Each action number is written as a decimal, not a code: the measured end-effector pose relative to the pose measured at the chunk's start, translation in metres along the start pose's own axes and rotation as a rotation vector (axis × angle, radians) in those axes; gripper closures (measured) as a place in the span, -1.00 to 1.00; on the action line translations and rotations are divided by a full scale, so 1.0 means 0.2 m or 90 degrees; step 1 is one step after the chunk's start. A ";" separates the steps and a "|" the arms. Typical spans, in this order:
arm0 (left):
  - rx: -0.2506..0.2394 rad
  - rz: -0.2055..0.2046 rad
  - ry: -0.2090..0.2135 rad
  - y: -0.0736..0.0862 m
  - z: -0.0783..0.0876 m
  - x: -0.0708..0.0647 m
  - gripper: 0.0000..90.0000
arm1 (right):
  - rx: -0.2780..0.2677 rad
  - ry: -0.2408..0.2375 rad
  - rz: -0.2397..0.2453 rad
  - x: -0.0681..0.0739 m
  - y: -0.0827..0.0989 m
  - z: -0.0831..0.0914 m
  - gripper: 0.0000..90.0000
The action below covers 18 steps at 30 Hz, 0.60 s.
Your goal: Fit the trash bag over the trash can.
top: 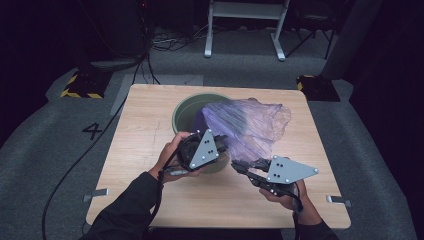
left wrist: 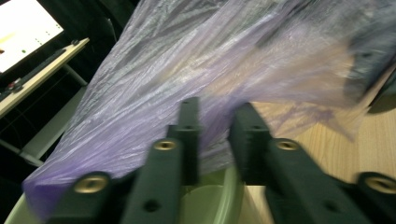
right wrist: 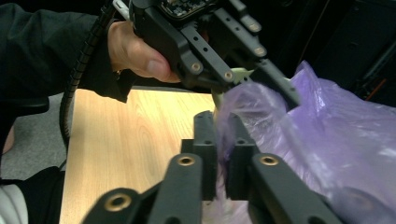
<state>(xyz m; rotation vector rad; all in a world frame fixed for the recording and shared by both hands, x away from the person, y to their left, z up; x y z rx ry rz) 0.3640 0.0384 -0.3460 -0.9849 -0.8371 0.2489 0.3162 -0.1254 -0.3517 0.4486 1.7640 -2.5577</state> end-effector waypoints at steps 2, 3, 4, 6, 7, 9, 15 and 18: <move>0.002 0.008 -0.010 0.01 0.01 0.02 0.96 | -0.005 0.003 -0.001 0.00 0.00 0.01 0.81; 0.000 0.013 -0.008 0.02 0.02 0.02 0.99 | -0.006 0.003 -0.001 0.01 0.00 0.02 0.77; -0.001 0.019 -0.012 0.03 0.03 0.03 0.99 | -0.007 0.006 -0.001 0.01 0.00 0.03 0.70; 0.003 0.025 -0.017 0.05 0.04 0.05 0.99 | -0.009 0.014 -0.005 0.00 0.00 0.04 0.53; 0.002 0.027 -0.019 0.06 0.05 0.05 0.99 | -0.007 0.019 -0.006 0.00 0.01 0.05 0.50; 0.002 0.036 -0.026 0.08 0.07 0.06 0.99 | -0.004 0.026 -0.007 0.00 0.02 0.08 0.42; -0.003 0.062 -0.025 0.15 0.12 0.11 0.99 | 0.005 0.071 -0.039 -0.04 0.08 0.19 0.14; -0.008 0.074 -0.031 0.17 0.14 0.13 0.99 | -0.008 0.104 -0.072 -0.09 0.11 0.26 0.03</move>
Point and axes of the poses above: each handheld gripper's, and its own axes: z roughly backward along the jaws, y roughly out of its underside, x roughly to its left, the point moved 5 cm from there along -z, roughly forward along the jaws, and after that the axes turned 12 degrees about -y, right-handed, at the moved point
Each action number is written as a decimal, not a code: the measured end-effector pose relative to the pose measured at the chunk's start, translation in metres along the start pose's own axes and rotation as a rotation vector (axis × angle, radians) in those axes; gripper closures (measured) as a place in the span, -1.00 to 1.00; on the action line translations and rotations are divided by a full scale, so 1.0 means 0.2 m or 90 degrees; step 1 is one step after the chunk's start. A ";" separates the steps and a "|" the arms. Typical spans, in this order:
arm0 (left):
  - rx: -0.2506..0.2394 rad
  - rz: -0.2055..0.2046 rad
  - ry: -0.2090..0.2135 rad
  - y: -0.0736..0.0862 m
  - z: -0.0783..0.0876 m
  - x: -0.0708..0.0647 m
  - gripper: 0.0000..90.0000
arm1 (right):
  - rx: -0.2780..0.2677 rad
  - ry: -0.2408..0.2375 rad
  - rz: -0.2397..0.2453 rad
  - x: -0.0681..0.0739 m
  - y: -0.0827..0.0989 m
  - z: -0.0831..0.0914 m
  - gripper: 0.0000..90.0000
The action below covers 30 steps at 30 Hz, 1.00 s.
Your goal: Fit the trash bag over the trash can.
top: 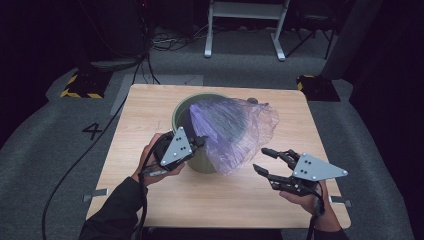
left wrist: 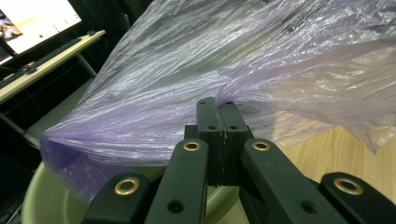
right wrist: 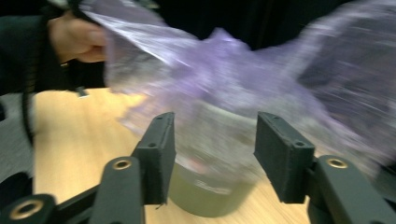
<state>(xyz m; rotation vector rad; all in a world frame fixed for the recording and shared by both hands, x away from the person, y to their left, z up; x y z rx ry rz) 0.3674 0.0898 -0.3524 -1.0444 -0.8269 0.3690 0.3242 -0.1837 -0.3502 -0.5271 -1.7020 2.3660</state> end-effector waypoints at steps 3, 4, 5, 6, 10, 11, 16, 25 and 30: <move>-0.009 0.005 0.001 0.01 0.02 0.02 0.98 | -0.011 0.045 -0.022 -0.06 0.00 0.05 -0.09; -0.011 0.009 0.000 0.02 0.03 0.02 0.98 | -0.015 0.060 -0.032 -0.08 0.00 0.06 -0.13; -0.012 0.013 0.002 0.03 0.03 0.03 0.97 | -0.017 0.077 -0.042 -0.11 0.01 0.07 -0.17; -0.013 0.014 0.004 0.03 0.04 0.03 0.97 | -0.021 0.089 -0.056 -0.13 0.01 0.08 -0.20; -0.019 0.022 0.011 0.05 0.06 0.04 0.95 | -0.036 0.110 -0.099 -0.23 0.04 0.08 -0.33; -0.022 0.027 0.011 0.06 0.07 0.04 0.95 | -0.032 0.117 -0.106 -0.26 0.05 0.08 -0.36; -0.021 0.030 0.016 0.09 0.09 0.04 0.94 | -0.026 0.149 -0.123 -0.37 0.08 0.02 -0.48; -0.016 0.041 0.008 0.15 0.13 0.05 0.89 | -0.042 0.097 -0.190 -0.45 0.12 -0.11 -0.54; -0.011 0.050 0.006 0.18 0.14 0.06 0.89 | -0.060 0.080 -0.189 -0.42 0.09 -0.10 -0.52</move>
Point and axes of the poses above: each handheld gripper's, and its own axes: z roughly backward along the jaws, y roughly out of its underside, x roughly to its left, the point moved 5 cm from there along -z, roughly forward along the jaws, and after that the axes turned 12 degrees about -y, right-handed, at the moved point
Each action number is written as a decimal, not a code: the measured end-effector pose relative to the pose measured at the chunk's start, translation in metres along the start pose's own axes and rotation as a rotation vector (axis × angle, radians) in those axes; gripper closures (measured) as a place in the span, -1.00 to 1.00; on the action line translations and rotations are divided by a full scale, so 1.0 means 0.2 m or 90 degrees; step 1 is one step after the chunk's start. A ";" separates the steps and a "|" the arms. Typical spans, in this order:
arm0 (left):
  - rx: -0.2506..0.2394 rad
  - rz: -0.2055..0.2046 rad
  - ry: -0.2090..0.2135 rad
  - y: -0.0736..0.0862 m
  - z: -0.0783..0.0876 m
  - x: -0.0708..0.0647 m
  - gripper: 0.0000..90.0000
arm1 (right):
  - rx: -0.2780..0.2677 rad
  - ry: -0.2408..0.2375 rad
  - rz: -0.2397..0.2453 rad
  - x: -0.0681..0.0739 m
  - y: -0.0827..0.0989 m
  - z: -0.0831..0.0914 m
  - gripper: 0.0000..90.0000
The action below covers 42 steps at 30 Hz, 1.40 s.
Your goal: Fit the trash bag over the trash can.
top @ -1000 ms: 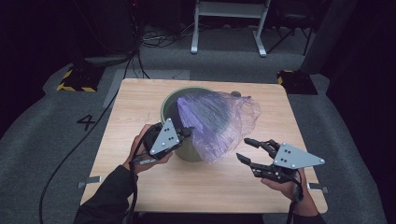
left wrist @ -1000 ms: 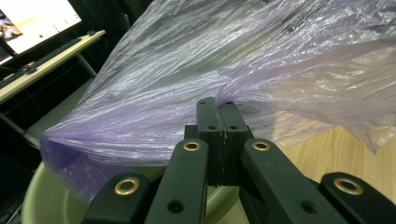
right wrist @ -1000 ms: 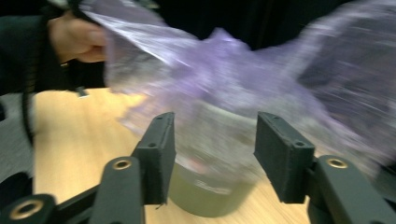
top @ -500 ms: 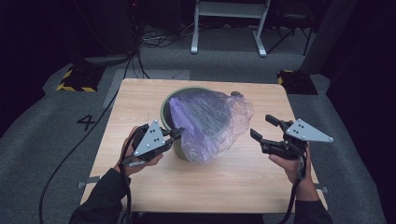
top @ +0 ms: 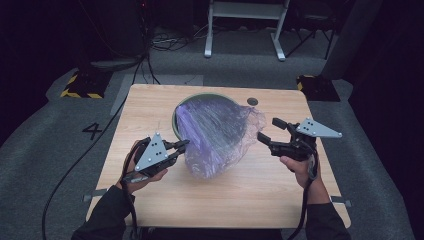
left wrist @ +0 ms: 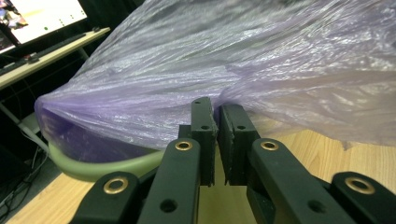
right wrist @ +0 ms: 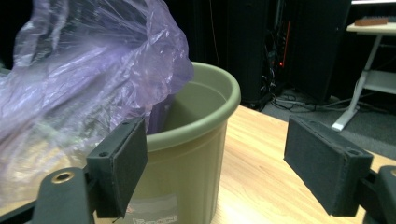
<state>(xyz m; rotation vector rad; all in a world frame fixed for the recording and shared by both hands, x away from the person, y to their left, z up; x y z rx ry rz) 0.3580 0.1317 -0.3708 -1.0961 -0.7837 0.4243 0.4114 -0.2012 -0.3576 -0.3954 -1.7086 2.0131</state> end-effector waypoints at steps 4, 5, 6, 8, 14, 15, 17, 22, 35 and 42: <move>0.001 0.012 0.000 0.02 0.00 0.00 0.89 | -0.016 -0.007 0.020 0.05 -0.04 0.04 -0.52; 0.001 0.011 0.002 0.03 -0.01 0.00 0.88 | -0.024 -0.008 0.027 0.07 -0.06 0.06 -0.52; 0.005 0.011 0.002 0.03 -0.01 -0.01 0.88 | -0.028 -0.007 0.035 0.09 -0.07 0.07 -0.52; 0.006 0.011 0.001 0.04 -0.01 -0.01 0.88 | -0.029 -0.015 0.043 0.12 -0.09 0.07 -0.53; 0.003 0.013 0.006 0.04 -0.01 -0.01 0.87 | 0.007 -0.013 0.047 0.13 -0.09 -0.01 -0.54; 0.002 0.016 0.006 0.04 -0.01 -0.01 0.86 | 0.013 -0.012 0.047 0.13 -0.09 -0.03 -0.52; 0.003 0.017 0.006 0.05 -0.01 -0.01 0.85 | 0.019 -0.004 0.049 0.12 -0.09 -0.06 -0.31; 0.006 0.036 0.001 0.07 0.00 0.00 0.71 | 0.023 -0.009 0.069 0.09 -0.09 -0.08 0.77; -0.001 0.078 0.017 0.01 0.13 -0.07 -0.62 | 0.040 -0.003 0.153 0.18 -0.11 -0.09 1.00; -0.027 0.080 0.044 -0.08 0.23 -0.13 -0.66 | 0.053 0.024 0.171 0.18 -0.11 -0.10 0.99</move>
Point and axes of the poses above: each handheld gripper's, and its own axes: z roughly backward along the jaws, y roughly out of its underside, x roughly to its left, the point moved 5 cm from there along -z, roughly forward along the jaws, and after that the axes turned 12 degrees about -y, right-handed, at the moved point
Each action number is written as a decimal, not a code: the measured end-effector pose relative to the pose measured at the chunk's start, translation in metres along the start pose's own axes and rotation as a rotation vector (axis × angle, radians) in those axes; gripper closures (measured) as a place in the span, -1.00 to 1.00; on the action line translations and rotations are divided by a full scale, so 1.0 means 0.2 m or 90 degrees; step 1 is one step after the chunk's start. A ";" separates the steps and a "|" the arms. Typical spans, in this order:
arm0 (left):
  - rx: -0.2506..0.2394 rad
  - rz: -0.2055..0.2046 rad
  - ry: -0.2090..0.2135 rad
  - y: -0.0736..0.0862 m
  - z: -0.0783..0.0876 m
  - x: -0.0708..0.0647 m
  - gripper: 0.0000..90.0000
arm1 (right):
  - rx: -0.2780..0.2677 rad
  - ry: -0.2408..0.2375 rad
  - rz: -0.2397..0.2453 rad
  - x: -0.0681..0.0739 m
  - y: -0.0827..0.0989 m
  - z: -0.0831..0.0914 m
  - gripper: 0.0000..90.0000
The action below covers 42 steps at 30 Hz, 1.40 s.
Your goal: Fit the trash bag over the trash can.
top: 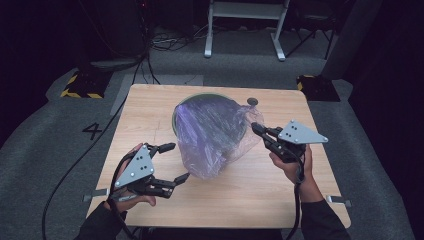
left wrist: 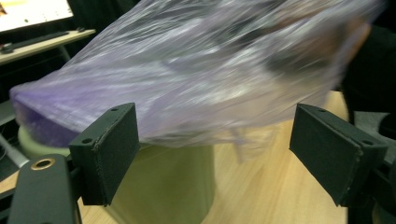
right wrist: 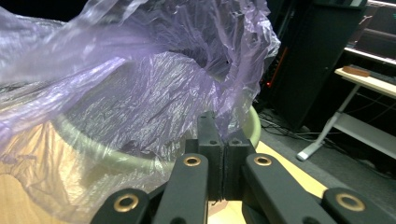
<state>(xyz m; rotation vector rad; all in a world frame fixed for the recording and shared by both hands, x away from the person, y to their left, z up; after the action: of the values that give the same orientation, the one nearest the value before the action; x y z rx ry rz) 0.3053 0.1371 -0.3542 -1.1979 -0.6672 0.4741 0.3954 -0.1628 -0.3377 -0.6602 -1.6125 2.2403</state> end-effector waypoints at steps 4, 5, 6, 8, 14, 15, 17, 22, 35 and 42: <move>-0.007 -0.010 0.021 -0.03 0.04 -0.06 -0.66 | -0.001 0.012 0.001 -0.01 0.00 0.01 0.99; -0.006 -0.013 0.025 -0.04 0.04 -0.07 -0.66 | 0.001 0.014 0.002 -0.01 0.00 0.01 0.99; -0.013 -0.015 0.032 -0.06 0.05 -0.09 -0.66 | 0.003 0.016 0.004 -0.01 0.00 0.01 0.99; -0.022 -0.017 0.037 -0.10 0.06 -0.11 -0.66 | 0.003 0.020 0.003 -0.01 0.00 0.02 0.99; -0.039 -0.025 0.054 -0.21 0.04 -0.18 -0.66 | 0.007 0.022 0.010 0.00 0.00 0.02 0.99; -0.035 -0.032 0.052 -0.21 0.02 -0.19 -0.66 | 0.008 0.022 0.013 0.00 0.00 0.02 0.99; -0.010 -0.052 0.020 -0.21 -0.02 -0.20 -0.66 | 0.007 0.020 0.013 0.00 0.00 0.02 0.98; 0.036 -0.058 -0.042 -0.17 -0.14 -0.18 -0.59 | 0.001 0.006 0.013 0.02 0.00 0.02 0.97; -0.001 -0.066 -0.112 -0.09 -0.16 0.03 0.94 | -0.029 -0.050 -0.021 0.03 0.02 0.02 0.98; 0.001 -0.026 -0.121 -0.02 -0.10 0.11 0.99 | -0.030 -0.073 -0.040 0.05 0.08 0.04 0.99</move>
<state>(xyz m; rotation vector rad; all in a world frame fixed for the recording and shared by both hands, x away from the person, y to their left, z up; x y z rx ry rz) 0.3354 0.1373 -0.3493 -1.1439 -0.8524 0.5580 0.3830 -0.1686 -0.3520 -0.4927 -1.7210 2.2375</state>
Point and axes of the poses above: each handheld gripper's, and its own axes: z roughly backward along the jaws, y roughly out of its underside, x roughly to its left, the point moved 5 cm from there along -z, roughly forward along the jaws, and after that the axes turned 12 degrees about -y, right-handed, at the moved point
